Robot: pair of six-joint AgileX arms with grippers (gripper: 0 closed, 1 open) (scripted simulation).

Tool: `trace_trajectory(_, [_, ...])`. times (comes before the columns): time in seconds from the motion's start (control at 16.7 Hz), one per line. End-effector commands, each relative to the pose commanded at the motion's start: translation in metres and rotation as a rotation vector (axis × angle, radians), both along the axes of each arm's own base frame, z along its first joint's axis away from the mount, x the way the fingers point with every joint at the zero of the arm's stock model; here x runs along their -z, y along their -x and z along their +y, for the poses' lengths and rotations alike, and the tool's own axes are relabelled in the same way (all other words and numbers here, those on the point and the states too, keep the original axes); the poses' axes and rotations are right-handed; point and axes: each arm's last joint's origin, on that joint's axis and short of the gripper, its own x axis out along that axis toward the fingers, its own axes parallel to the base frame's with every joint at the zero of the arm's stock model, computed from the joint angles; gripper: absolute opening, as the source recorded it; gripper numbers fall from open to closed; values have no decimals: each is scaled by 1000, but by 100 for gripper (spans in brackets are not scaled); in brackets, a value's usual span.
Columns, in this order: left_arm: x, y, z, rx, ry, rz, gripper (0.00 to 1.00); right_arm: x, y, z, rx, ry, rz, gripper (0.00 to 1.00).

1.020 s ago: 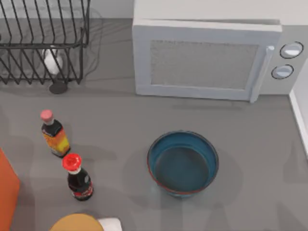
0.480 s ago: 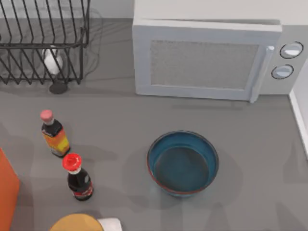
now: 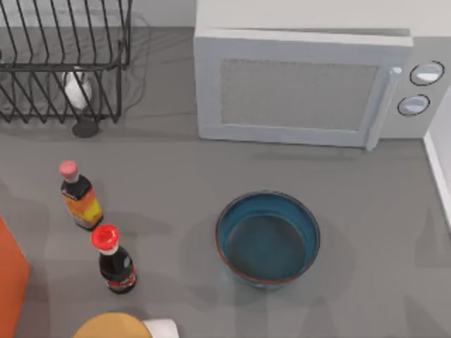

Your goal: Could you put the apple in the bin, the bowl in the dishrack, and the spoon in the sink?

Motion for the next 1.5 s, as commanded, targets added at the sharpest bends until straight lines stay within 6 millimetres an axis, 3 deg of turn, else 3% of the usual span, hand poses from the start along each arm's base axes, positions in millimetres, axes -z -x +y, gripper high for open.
trace_trajectory(0.36, [0,0,0,0,0,0,98,0,0,0,0,0,0,100])
trace_trajectory(0.42, [0,0,0,0,0,0,100,0,0,0,0,0,0,100])
trace_trajectory(1.08, [0,3,-3,-14,-12,-31,100,0,0,0,0,0,0,100])
trace_trajectory(1.32, [1,17,-17,-137,-50,-192,100,0,0,0,0,0,0,100])
trace_trajectory(1.5, [2,32,-29,-325,-41,-373,100,0,0,0,0,0,0,100])
